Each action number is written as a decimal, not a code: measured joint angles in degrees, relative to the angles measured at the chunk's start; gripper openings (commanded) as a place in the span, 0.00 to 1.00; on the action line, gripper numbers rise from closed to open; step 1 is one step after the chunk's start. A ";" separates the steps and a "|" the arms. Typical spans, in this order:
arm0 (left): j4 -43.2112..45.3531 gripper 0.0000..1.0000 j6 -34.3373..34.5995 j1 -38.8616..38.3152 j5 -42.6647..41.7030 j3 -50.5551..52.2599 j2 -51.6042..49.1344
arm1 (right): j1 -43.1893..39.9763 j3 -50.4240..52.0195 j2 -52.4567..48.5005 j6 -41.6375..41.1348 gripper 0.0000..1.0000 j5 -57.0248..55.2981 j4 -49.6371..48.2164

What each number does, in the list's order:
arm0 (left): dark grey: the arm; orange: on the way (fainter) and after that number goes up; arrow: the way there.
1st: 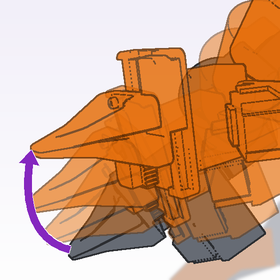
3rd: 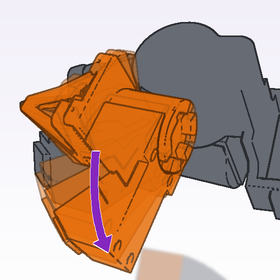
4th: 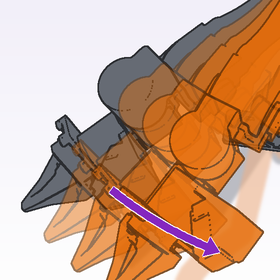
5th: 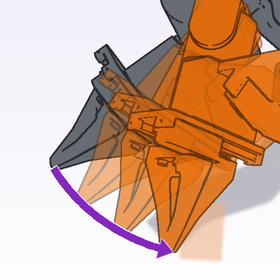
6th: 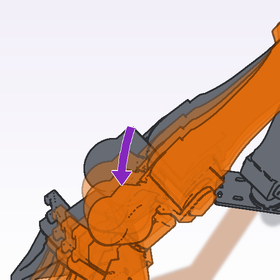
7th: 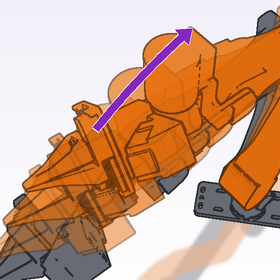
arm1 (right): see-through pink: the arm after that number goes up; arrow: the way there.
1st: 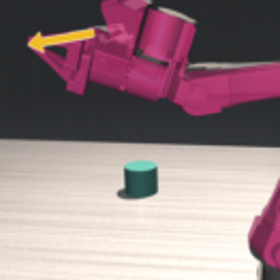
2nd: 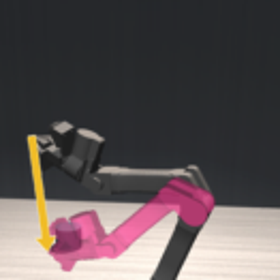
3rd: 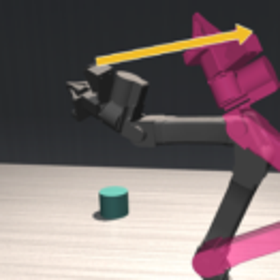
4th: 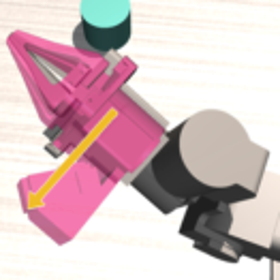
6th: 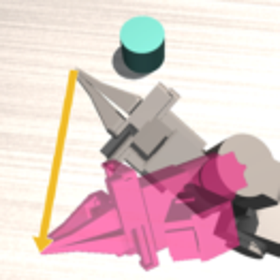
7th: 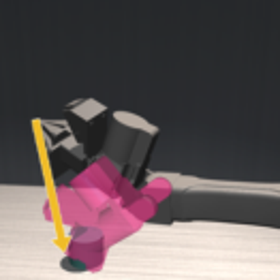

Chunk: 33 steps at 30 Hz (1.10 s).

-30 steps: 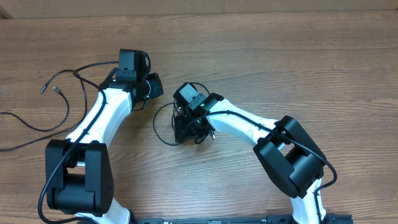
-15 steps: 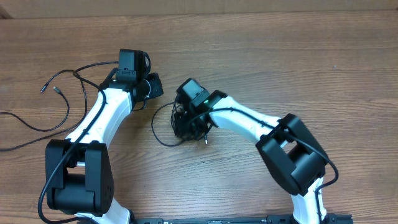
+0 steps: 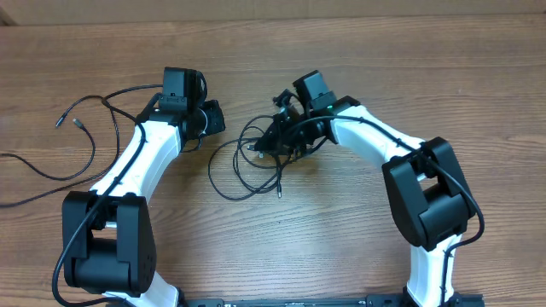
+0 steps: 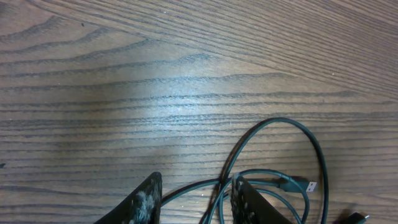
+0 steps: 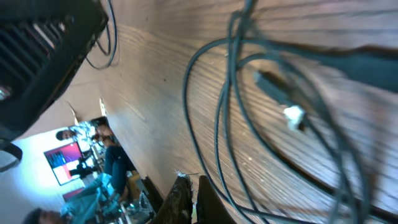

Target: Untangle cables

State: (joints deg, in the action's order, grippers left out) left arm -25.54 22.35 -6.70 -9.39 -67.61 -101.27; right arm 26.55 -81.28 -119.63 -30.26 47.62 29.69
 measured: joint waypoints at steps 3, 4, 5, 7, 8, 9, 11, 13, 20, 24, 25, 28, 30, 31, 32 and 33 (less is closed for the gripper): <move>0.00 0.37 0.00 0.00 -0.02 0.00 0.00 | -0.55 0.00 -0.02 0.20 0.06 -0.09 1.92; 0.00 0.37 0.00 0.00 -0.02 0.00 0.00 | -0.50 0.00 0.00 0.26 0.11 -0.07 2.86; 0.00 0.37 0.00 0.00 -0.02 0.00 0.00 | -0.33 0.02 -0.02 0.68 0.18 -0.07 4.17; 0.00 0.37 0.00 0.00 -0.02 0.00 0.00 | 0.33 0.04 0.00 2.38 0.35 -0.24 6.56; 0.00 0.38 0.00 0.00 -0.02 0.00 0.00 | 0.85 0.09 0.00 3.45 0.43 -0.31 7.45; 0.02 0.37 0.00 0.00 -0.02 0.00 0.00 | 1.68 0.09 0.00 4.79 0.51 -0.44 8.55; 0.00 0.37 0.00 0.00 -0.02 0.00 0.00 | 3.67 0.13 0.00 7.02 0.63 -1.05 9.64; 0.00 0.37 0.00 0.00 -0.04 0.00 0.00 | 6.01 0.15 0.00 8.35 0.71 -2.34 10.08; 0.00 0.38 0.00 0.00 -0.02 0.00 0.00 | 11.89 0.15 0.00 10.36 0.75 -9.55 8.44; 0.00 0.38 0.00 0.00 -0.02 0.00 0.00 | 12.72 0.15 0.00 10.78 0.74 -11.32 6.64; 0.00 0.38 0.00 0.00 -0.02 0.00 0.00 | 12.72 0.15 0.00 10.80 0.74 -11.65 6.49; 0.00 0.38 0.00 0.00 -0.02 0.00 0.00 | 12.72 0.15 -0.02 10.84 0.69 -12.13 6.32; 0.00 0.38 0.00 0.00 -0.02 0.00 0.00 | 12.72 0.15 -0.07 10.88 0.67 -12.24 6.23; 0.00 0.38 0.00 0.00 -0.02 0.00 0.00 | 12.72 0.15 -0.20 10.91 0.65 -12.20 5.99; 0.00 0.38 0.00 0.00 -0.02 0.00 0.00 | 12.72 0.15 -0.44 10.88 0.63 -12.00 5.66; 0.00 0.38 0.00 0.00 -0.02 0.00 0.00 | 12.72 0.15 -0.83 10.99 0.59 -11.76 5.46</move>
State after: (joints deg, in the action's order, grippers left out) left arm -25.54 22.35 -6.70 -9.41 -67.61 -101.27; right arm 39.27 -81.12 -120.46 -19.27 35.86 35.16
